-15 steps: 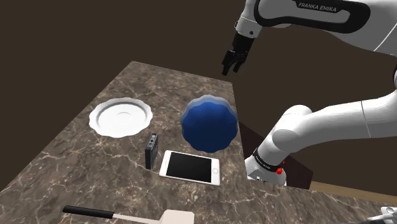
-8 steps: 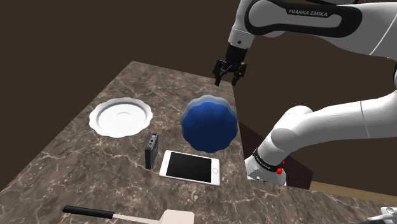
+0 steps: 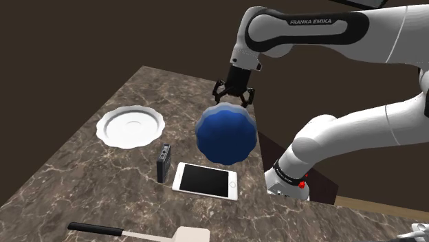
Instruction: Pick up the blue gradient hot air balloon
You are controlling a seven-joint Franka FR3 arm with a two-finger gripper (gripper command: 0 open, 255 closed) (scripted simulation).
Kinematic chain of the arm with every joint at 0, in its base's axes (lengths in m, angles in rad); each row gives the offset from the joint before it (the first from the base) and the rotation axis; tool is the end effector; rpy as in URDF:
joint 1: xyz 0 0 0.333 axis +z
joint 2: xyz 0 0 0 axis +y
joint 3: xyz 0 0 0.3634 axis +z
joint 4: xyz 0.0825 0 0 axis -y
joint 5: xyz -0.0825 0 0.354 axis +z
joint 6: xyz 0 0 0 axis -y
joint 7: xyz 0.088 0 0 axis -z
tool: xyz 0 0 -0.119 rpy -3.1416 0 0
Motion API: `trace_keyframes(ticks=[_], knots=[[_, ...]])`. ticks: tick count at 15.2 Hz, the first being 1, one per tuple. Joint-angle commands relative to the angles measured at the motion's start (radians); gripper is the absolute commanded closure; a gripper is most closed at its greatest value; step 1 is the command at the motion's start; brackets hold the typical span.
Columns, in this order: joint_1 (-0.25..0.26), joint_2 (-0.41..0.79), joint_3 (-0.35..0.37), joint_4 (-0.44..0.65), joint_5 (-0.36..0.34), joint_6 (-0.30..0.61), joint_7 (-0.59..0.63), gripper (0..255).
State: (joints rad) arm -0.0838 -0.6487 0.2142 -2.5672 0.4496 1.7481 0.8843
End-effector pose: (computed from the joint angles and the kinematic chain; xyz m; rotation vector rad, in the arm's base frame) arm 0.2722 0.0899 0.4965 -2.6110 1.3062 0.4317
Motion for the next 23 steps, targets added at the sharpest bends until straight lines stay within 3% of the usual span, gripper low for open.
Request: trace_keyframes(ticks=[1, 9, 10, 19, 23], knots=[[-0.002, 0.010, 0.013, -0.019, 0.024, 0.025, 0.034, 0], [0.002, 0.035, 0.028, -0.076, 0.041, 0.104, 0.010, 0], [0.002, 0.034, 0.028, -0.076, 0.041, 0.103, 0.010, 255], [0.002, 0.035, 0.028, -0.076, 0.041, 0.104, 0.010, 255], [-0.001, 0.016, 0.018, -0.035, 0.029, 0.047, 0.027, 255]])
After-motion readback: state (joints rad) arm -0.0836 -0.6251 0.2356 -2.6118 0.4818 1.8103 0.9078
